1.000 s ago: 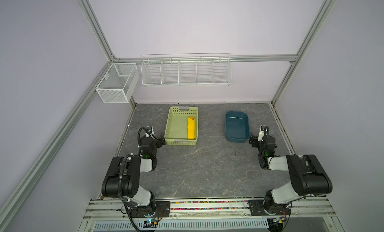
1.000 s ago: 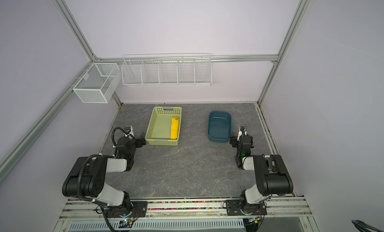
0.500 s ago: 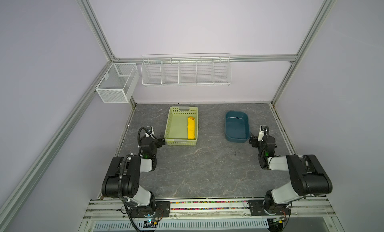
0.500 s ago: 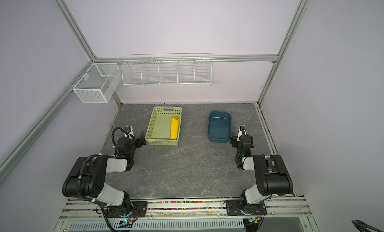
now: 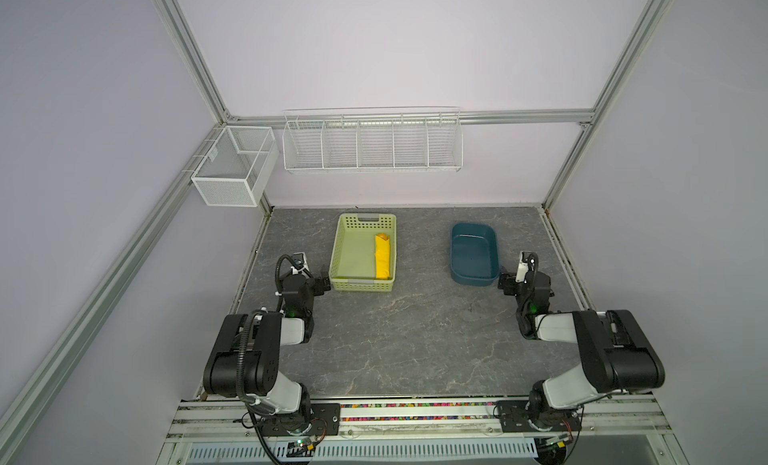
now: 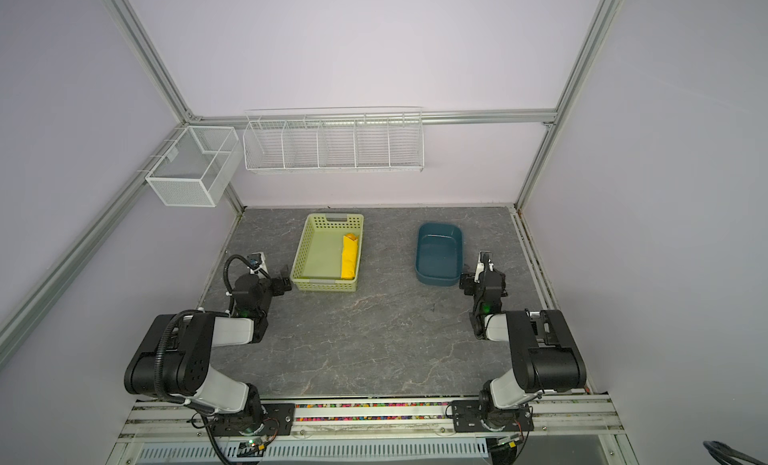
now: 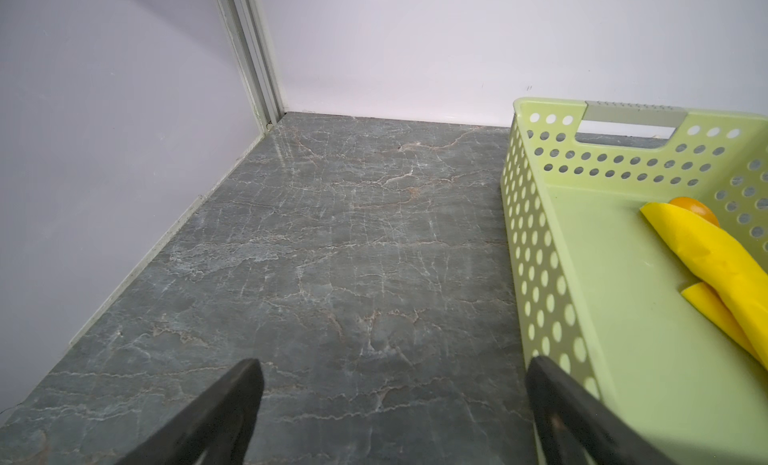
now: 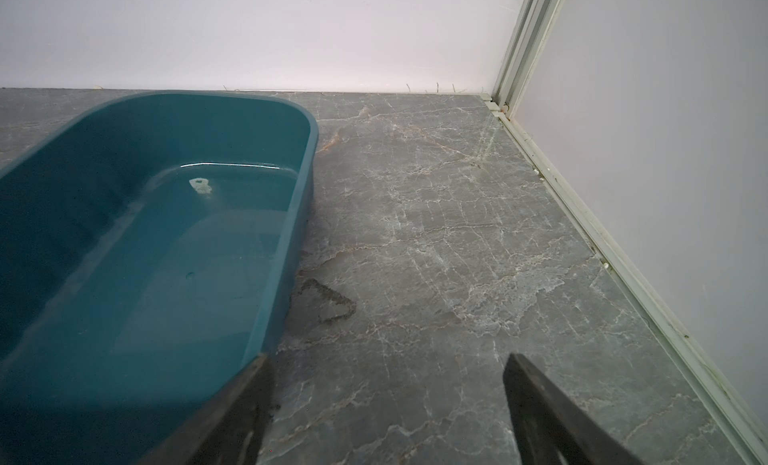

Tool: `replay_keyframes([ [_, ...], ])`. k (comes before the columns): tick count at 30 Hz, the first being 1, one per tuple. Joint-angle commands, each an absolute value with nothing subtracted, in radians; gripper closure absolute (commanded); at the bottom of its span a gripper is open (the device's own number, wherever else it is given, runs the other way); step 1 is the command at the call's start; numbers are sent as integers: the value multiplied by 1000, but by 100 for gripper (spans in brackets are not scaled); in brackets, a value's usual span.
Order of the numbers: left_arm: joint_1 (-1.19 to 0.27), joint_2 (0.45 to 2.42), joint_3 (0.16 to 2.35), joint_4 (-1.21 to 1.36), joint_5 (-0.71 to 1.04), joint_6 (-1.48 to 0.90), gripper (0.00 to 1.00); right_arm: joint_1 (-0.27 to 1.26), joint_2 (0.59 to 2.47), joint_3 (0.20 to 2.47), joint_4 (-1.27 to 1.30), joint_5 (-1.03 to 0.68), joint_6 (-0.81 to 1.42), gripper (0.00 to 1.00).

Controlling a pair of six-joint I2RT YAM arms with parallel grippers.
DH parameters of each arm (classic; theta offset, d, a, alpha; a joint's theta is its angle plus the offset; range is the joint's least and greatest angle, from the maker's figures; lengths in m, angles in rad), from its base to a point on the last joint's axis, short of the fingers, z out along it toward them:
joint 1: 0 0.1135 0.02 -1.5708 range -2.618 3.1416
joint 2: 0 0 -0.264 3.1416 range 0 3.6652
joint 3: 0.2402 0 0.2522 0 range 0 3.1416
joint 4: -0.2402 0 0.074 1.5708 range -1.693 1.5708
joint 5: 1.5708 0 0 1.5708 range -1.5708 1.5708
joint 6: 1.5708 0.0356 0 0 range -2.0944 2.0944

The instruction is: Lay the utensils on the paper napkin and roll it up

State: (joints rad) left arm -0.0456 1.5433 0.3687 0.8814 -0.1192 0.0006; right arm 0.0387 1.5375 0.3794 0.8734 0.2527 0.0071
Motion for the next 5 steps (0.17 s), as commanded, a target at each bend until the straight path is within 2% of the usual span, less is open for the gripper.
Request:
replay_keyframes([
  [1, -41, 1550, 393, 896, -129, -2, 1, 33, 1537, 373, 902, 242, -15, 11],
  [5, -40, 1550, 394, 896, -130, -2, 1, 33, 1537, 373, 902, 243, -14, 11],
])
